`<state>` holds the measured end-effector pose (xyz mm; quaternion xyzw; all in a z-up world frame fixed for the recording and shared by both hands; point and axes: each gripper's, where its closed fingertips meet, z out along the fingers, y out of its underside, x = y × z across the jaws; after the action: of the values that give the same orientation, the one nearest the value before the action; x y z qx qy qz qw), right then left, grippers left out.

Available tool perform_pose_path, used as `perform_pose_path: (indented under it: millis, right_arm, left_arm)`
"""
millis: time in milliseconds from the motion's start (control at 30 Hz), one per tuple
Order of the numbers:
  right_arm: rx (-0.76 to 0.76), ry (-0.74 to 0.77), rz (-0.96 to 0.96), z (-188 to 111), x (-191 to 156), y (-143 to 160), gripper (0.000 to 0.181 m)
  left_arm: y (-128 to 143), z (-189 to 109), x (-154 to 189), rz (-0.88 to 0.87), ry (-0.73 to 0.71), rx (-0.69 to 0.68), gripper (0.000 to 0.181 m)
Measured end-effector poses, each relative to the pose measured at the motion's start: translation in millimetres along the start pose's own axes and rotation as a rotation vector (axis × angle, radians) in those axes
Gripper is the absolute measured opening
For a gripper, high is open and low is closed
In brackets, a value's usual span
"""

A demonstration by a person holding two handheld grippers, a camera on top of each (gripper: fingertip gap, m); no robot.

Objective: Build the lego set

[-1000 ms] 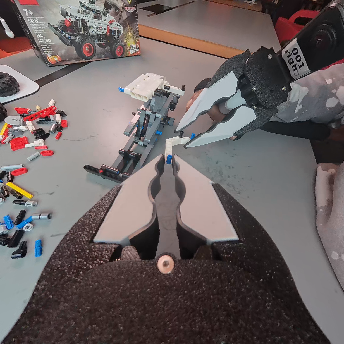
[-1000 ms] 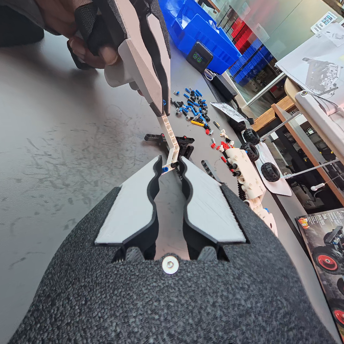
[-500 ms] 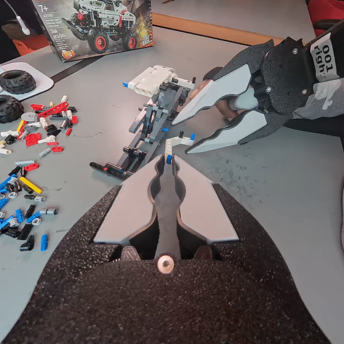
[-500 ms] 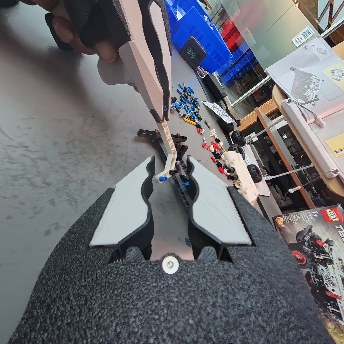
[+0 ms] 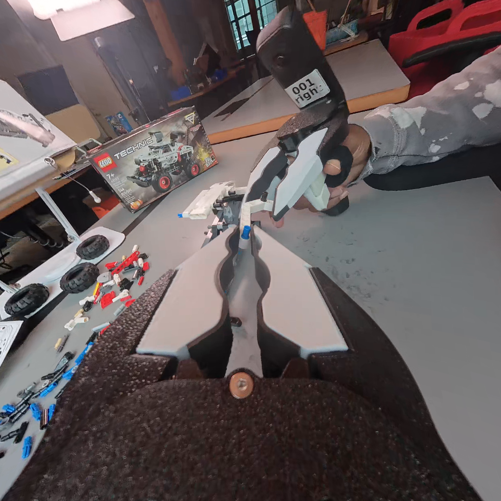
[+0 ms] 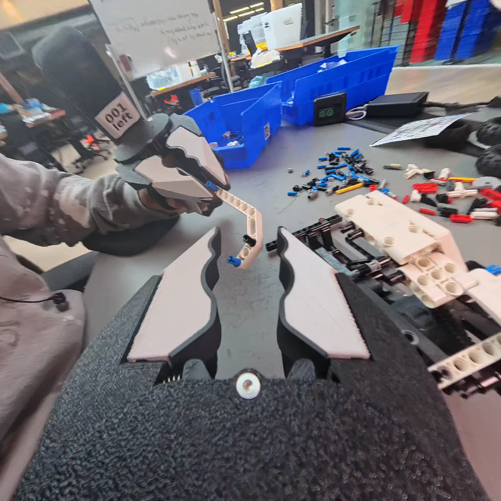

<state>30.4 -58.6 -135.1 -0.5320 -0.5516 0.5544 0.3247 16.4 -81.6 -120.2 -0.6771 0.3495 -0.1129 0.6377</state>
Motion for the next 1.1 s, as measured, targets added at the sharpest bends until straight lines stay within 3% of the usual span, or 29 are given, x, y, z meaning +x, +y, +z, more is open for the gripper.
perform_pose_path:
  millis: [100,233,400,500,633,767,1000,1100]
  right_arm:
    - [0.017,-0.042,0.031,-2.6,-5.3,-2.4,0.014]
    - [0.015,-0.015,-0.029,-5.0,-2.6,-2.9,0.013]
    - [0.126,0.073,-0.222,-15.5,1.9,-23.0,0.013]
    - [0.184,0.149,-0.436,-22.2,-1.7,-33.8,0.012]
    - [0.224,0.173,-0.578,-20.3,-14.6,-38.4,0.012]
    - [0.201,0.197,-0.671,-15.9,-18.4,-32.9,0.012]
    - [0.119,0.181,-0.672,-12.2,-14.3,-21.4,0.015]
    - [0.093,0.131,-0.539,-26.7,-0.3,-35.2,0.045]
  left_arm:
    - [-1.6,0.5,5.1,0.02,0.02,0.014,0.008]
    - [1.6,3.2,6.5,-0.012,0.034,0.002,0.01]
    - [3.2,6.0,13.1,-0.322,0.182,0.008,0.046]
    - [-11.3,4.3,7.4,-0.494,0.236,0.092,0.048]
    - [-20.9,6.3,6.1,-0.659,0.302,0.145,0.041]
    - [-26.6,7.2,15.3,-0.638,0.346,0.152,0.017]
    - [-16.2,6.9,15.5,-0.489,0.294,0.08,0.017]
    - [-9.2,3.7,5.7,-0.399,0.249,0.033,0.017]
